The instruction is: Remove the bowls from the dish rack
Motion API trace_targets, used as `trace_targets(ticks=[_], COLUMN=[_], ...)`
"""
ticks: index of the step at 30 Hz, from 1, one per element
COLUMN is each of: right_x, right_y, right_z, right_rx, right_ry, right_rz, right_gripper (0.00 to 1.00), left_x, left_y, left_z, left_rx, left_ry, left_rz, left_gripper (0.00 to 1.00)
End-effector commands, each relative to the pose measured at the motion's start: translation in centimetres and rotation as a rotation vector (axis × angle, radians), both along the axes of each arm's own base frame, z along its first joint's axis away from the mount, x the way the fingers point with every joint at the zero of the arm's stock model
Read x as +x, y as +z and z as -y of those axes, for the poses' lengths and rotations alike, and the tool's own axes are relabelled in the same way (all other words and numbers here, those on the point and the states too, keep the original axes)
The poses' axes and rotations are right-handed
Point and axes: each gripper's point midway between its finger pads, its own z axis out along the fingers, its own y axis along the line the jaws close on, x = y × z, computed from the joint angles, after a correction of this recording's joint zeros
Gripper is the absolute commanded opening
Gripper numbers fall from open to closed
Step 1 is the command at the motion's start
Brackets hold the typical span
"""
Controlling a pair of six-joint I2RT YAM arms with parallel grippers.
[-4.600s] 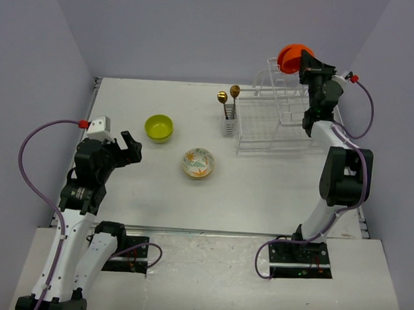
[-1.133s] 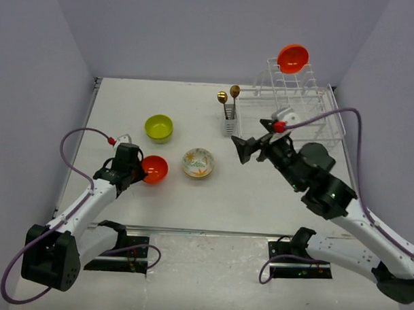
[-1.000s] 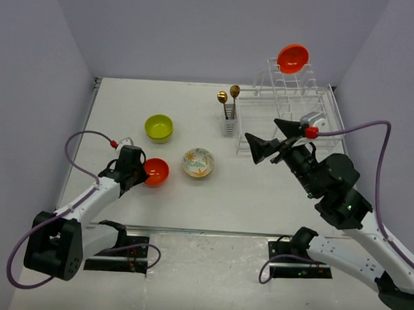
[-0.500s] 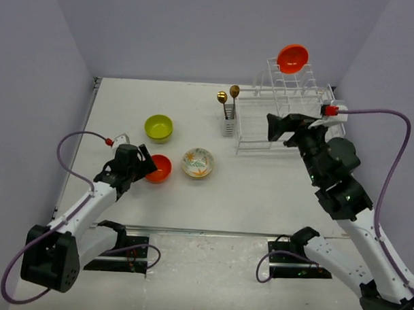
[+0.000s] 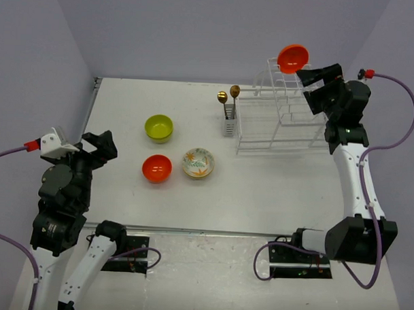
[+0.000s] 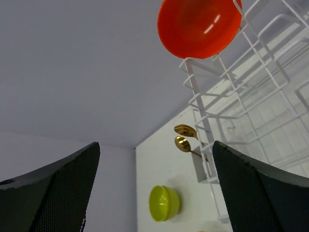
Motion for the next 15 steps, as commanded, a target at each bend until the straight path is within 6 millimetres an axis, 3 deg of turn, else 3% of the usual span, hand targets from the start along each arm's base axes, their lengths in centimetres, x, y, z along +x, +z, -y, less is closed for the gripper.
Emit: trace_targets(ticks=[1, 3, 9, 10, 11, 12, 14, 15], right_x=[1.8, 4.4, 10.0, 10.6, 11.3, 12.5, 13.6, 14.6], right_y=[5.8, 5.2, 2.4, 2.5, 4.2, 2.9, 4.1, 2.6], right_z=[0.2, 1.2, 2.7, 2.8, 2.8, 2.9, 2.7, 2.8], right_rx=[0.217, 0.314, 0.503, 0.507, 0.509, 0.504, 0.494, 0.495], right_ry=[-0.044, -0.097, -0.19, -0.188, -0.172, -0.177, -0.158, -0.163], right_rz=[0.117, 0.119, 0.063, 0.078, 0.129, 0.104, 0.118, 0.089], right_gripper=[0.99, 0.98, 0.93, 0.91, 0.89, 0.89, 0.89, 0.89], left_x=[-0.3, -0.1, -1.1, -1.3, -1.3, -1.2, -0.7, -0.5], left_y=[-5.2, -6.6, -5.8, -5.8, -5.8, -5.8, -5.8, -5.9], left_z=[-2.0, -2.0, -1.9, -1.8, -1.7, -1.6, -1.1, -0.9], left_rx=[0.126, 0.116, 0.097, 0.097, 0.096, 0.095, 0.103, 0.107], left_ry=[0.09, 0.097, 0.075, 0.067, 0.066, 0.061, 0.033, 0.025], left_rz=[-0.154, -0.152, -0.084, -0.078, -0.075, -0.074, -0.073, -0.078], left_gripper=[1.0, 1.0, 1.0, 1.0, 1.0, 1.0, 1.0, 1.0])
